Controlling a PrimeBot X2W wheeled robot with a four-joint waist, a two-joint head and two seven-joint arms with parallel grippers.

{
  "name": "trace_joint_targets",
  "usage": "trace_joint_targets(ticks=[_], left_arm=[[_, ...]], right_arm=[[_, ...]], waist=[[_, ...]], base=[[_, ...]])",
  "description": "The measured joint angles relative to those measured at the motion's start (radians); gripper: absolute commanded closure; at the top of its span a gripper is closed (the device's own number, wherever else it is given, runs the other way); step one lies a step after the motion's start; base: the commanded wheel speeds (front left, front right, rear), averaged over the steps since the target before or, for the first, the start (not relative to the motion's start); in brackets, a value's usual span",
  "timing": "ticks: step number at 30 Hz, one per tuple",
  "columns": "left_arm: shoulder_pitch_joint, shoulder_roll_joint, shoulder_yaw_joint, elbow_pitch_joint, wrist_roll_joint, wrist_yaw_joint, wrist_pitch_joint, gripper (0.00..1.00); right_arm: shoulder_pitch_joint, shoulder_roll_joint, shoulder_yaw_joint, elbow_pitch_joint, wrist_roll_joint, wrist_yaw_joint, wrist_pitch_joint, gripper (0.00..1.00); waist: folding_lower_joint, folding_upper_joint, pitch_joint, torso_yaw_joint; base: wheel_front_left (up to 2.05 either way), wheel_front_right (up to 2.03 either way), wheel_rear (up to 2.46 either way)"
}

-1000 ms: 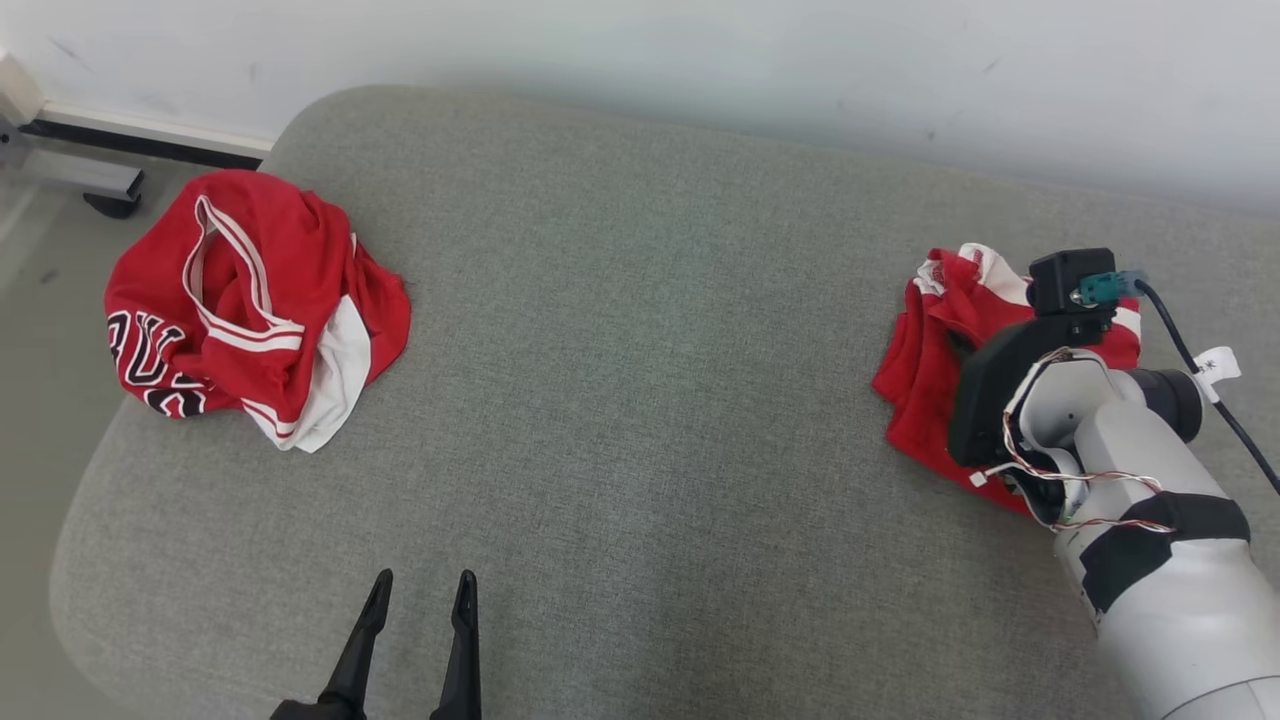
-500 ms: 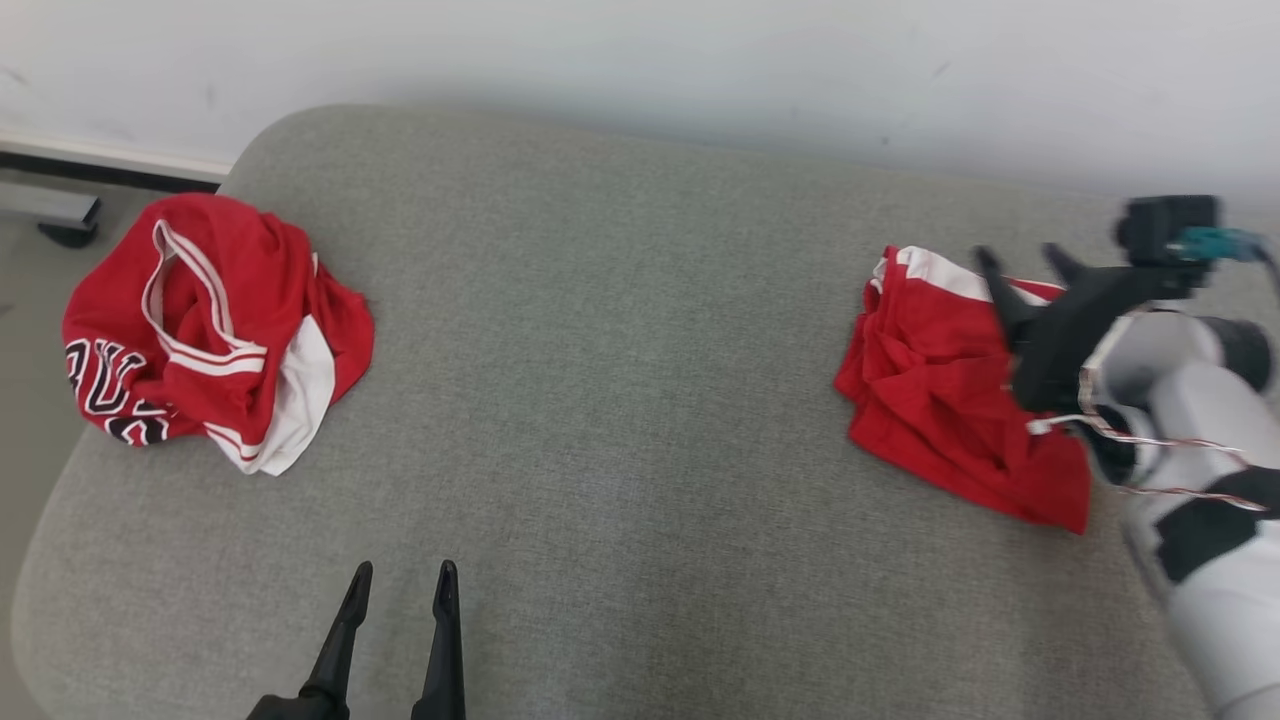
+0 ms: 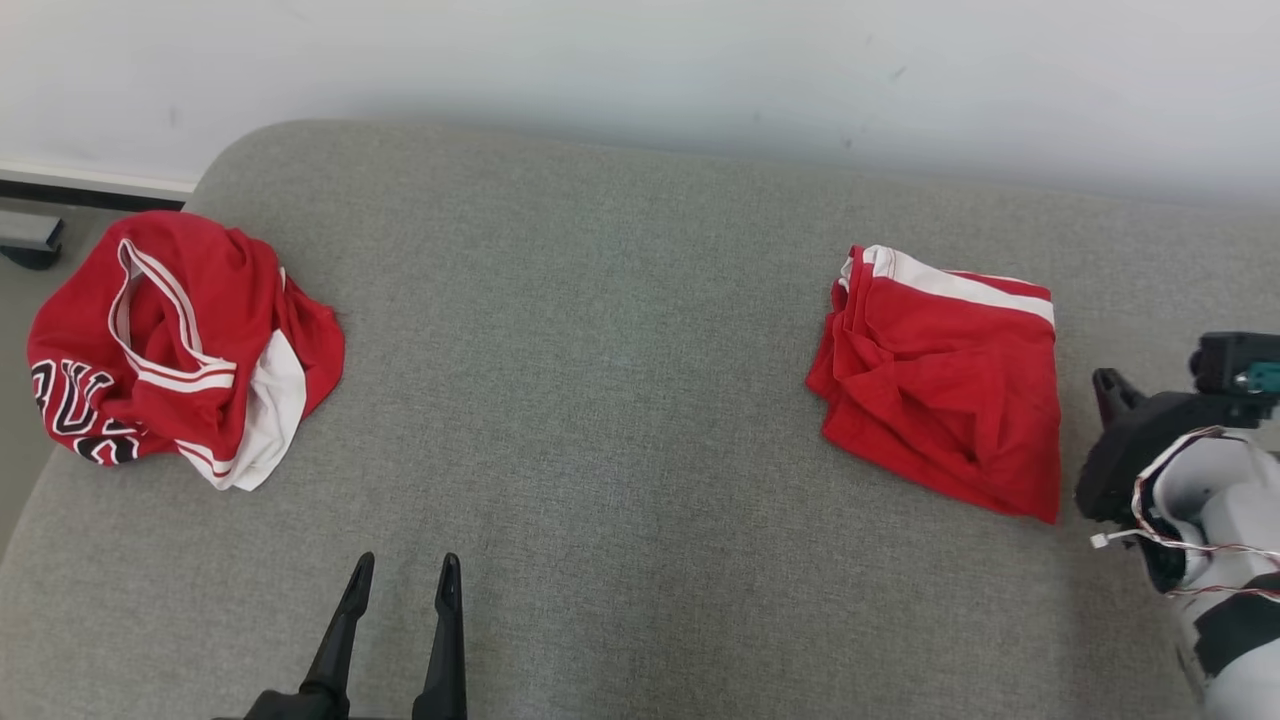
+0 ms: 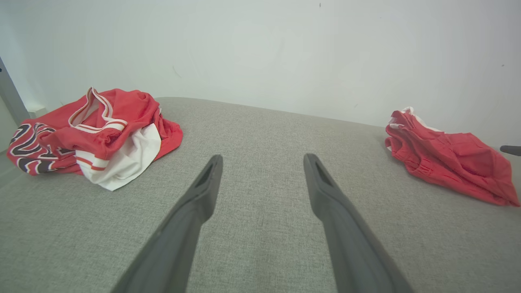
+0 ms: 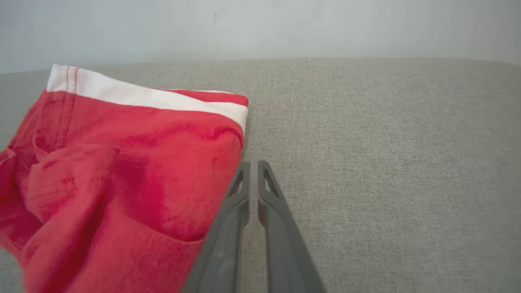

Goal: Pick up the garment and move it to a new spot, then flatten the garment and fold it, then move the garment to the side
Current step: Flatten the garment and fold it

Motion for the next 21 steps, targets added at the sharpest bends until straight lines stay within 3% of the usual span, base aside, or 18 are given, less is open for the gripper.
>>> trace_joint_targets(ticks=[8, 21], left_arm=[[-0.013, 0.0, -0.004, -0.007, 0.005, -0.009, 0.0, 0.0], [0.001, 0.0, 0.002, 0.005, 0.009, -0.002, 0.0, 0.0]], right_arm=[[-0.014, 0.056, 0.054, 0.025, -0.021, 0.0, -0.008, 1.0], [-0.009, 0.171, 0.348, -0.034, 0.024, 0.0, 0.051, 1.0]], waist=[[0.0, 0.0, 0.012, 0.02], [-0.0001, -0.0001, -0.02, 0.027]], base=[[0.0, 0.0, 0.0], [0.0, 0.0, 0.0]])
